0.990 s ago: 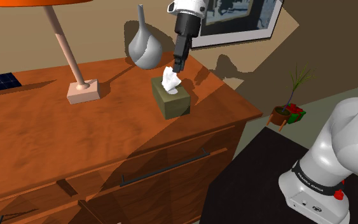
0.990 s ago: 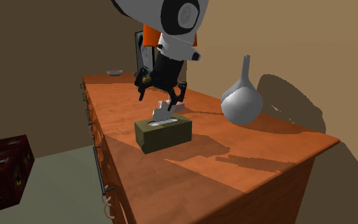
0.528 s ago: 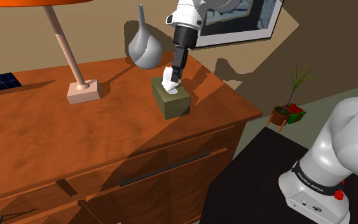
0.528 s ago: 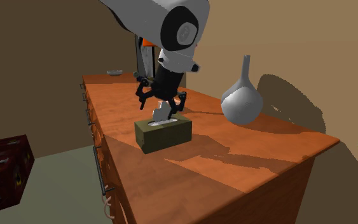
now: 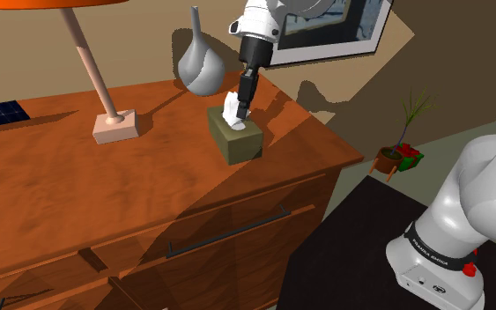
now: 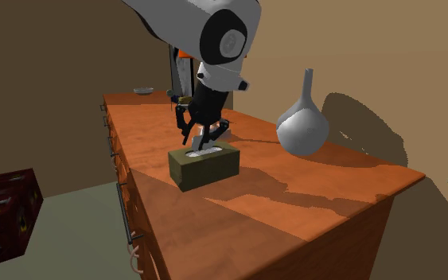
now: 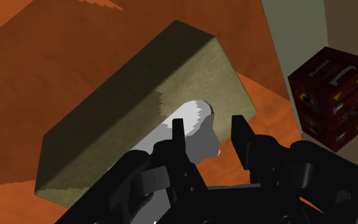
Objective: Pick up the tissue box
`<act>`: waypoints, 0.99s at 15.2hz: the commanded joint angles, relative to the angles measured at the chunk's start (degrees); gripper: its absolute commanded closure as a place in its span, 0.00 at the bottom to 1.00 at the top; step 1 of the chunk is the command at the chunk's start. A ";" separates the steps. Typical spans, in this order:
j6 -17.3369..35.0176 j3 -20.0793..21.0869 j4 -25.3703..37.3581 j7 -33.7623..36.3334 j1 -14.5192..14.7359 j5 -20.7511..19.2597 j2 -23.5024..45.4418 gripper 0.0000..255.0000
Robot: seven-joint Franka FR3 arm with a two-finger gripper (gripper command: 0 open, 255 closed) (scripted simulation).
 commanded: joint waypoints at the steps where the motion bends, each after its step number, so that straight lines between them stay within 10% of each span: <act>1: 0.00 -0.11 -0.07 -0.02 -0.09 -0.16 0.13 1.00; 15: -8.30 -0.52 8.27 3.03 -0.40 -1.03 -0.32 1.00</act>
